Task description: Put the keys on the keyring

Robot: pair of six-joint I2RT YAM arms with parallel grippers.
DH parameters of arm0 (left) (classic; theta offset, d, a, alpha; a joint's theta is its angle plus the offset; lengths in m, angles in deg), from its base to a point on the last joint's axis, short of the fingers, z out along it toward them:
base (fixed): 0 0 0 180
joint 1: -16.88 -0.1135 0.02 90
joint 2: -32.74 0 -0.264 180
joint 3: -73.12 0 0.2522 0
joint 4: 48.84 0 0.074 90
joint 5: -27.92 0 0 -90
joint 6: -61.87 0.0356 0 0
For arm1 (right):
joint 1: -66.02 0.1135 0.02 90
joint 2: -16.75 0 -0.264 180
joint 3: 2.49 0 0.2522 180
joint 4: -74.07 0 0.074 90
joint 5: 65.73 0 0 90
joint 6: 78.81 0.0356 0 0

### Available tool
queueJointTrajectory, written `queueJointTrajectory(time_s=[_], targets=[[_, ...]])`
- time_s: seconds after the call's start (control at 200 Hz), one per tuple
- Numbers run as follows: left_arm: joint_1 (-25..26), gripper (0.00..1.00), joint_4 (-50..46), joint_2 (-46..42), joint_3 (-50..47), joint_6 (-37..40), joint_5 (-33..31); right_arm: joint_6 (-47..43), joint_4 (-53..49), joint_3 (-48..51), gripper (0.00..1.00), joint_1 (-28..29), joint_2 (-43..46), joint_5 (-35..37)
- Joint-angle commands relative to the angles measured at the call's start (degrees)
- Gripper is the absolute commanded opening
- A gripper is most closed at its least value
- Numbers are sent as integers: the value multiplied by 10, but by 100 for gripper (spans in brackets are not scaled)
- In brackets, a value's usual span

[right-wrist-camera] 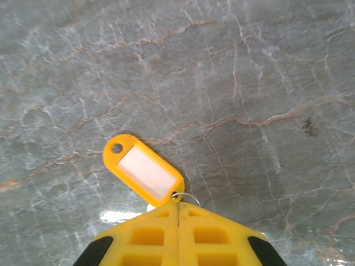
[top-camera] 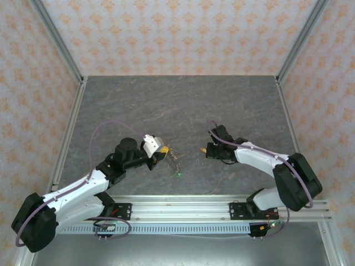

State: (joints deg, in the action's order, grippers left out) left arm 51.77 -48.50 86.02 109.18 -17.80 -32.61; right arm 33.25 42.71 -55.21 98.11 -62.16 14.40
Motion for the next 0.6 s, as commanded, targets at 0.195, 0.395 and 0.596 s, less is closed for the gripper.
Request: queueJointTrajectory(time_s=[0.195, 0.395, 0.596], targets=[[3, 0, 10, -10, 5, -5, -10, 4, -14, 6, 6, -1, 13, -5], [3, 0, 8, -9, 5, -6, -10, -3, -12, 2, 17, 0, 7, 8], [3, 0, 5, -12, 5, -5, -11, -13, -32, -22, 19, 0, -31, 13]])
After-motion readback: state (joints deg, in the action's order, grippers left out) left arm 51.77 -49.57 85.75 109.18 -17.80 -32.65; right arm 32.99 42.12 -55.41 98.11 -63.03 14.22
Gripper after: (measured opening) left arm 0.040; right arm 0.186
